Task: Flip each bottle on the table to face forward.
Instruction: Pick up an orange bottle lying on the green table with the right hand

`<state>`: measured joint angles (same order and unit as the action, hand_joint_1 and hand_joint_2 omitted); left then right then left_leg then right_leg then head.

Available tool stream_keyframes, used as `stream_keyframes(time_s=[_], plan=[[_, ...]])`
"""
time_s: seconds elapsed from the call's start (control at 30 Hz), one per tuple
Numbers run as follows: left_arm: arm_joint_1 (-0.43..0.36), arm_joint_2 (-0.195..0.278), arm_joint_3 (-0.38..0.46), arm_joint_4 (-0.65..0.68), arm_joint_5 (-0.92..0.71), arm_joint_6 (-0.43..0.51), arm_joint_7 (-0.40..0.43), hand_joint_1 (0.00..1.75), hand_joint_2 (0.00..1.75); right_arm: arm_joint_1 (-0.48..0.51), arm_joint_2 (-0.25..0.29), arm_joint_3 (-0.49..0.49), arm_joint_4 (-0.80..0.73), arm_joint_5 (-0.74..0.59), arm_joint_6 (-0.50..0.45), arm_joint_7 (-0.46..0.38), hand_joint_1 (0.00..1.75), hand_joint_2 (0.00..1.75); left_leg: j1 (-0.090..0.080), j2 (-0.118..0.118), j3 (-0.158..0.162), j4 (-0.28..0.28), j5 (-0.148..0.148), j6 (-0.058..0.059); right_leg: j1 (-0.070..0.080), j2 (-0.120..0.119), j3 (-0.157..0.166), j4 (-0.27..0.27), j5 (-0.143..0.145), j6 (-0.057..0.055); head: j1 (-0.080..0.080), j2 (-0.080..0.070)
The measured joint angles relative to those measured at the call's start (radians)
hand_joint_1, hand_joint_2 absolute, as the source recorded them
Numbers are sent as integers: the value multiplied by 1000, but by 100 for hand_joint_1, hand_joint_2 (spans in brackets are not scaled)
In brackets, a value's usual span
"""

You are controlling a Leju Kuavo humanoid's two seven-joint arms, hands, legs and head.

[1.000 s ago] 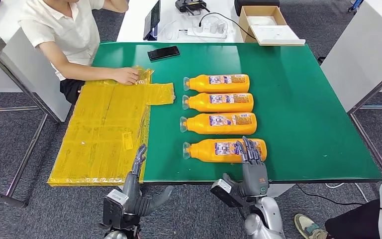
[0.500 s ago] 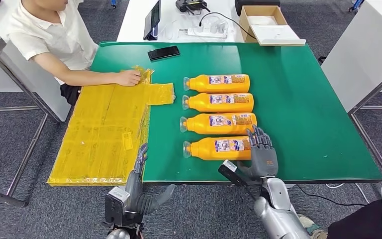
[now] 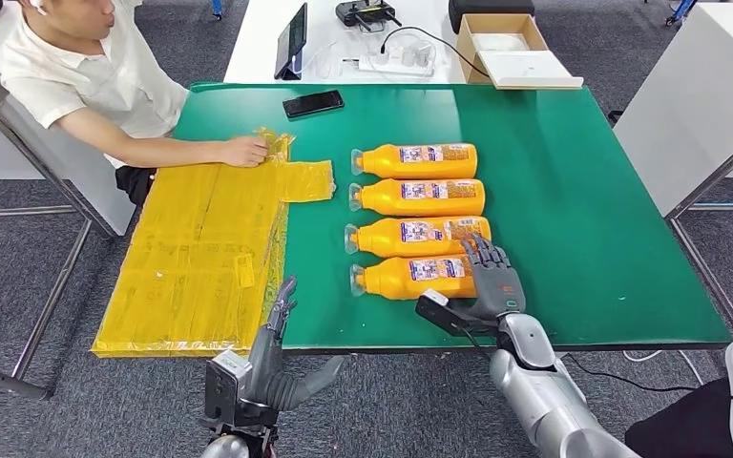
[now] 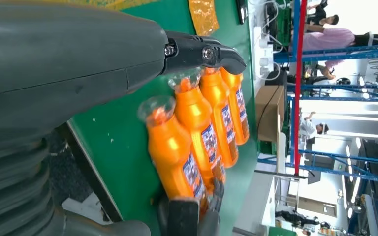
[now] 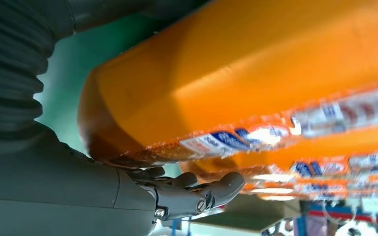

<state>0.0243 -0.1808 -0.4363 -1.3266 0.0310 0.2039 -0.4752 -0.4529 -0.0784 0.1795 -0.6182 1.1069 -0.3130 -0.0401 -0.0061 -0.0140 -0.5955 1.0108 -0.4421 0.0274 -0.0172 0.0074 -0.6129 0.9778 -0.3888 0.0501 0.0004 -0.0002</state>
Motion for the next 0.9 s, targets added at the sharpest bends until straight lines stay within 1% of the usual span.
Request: stream_keyframes(time_s=[0.03,0.13,0.27,0.4,0.6,0.9], plan=[[-1,0,0,0,2,-4,2,0,175,-9,-1,4,8,-1,12,0,148,175,0,0,1,0,0,0,0,0,1,0,0,0,0,0],[-3,0,0,0,5,-8,4,0,175,-27,-5,13,26,-3,33,0,175,175,0,0,4,0,0,0,0,0,4,0,0,0,0,0],[-7,0,0,0,3,-17,4,0,175,-43,-6,24,42,-19,75,-13,175,175,0,0,7,0,0,0,0,0,7,0,0,0,0,0],[-9,0,2,-2,-2,-34,3,0,175,-54,-7,36,52,-65,138,-61,175,175,0,2,10,0,0,0,0,0,9,0,0,0,0,0],[-8,1,5,-17,3,-47,2,0,175,-43,-7,48,49,-136,152,-152,175,175,0,5,12,0,-2,1,1,5,10,0,0,0,0,0],[-7,2,7,-27,6,-47,0,0,175,-31,-7,56,41,-158,152,-175,175,175,0,5,15,0,-3,1,1,5,13,-1,0,-1,0,0]])
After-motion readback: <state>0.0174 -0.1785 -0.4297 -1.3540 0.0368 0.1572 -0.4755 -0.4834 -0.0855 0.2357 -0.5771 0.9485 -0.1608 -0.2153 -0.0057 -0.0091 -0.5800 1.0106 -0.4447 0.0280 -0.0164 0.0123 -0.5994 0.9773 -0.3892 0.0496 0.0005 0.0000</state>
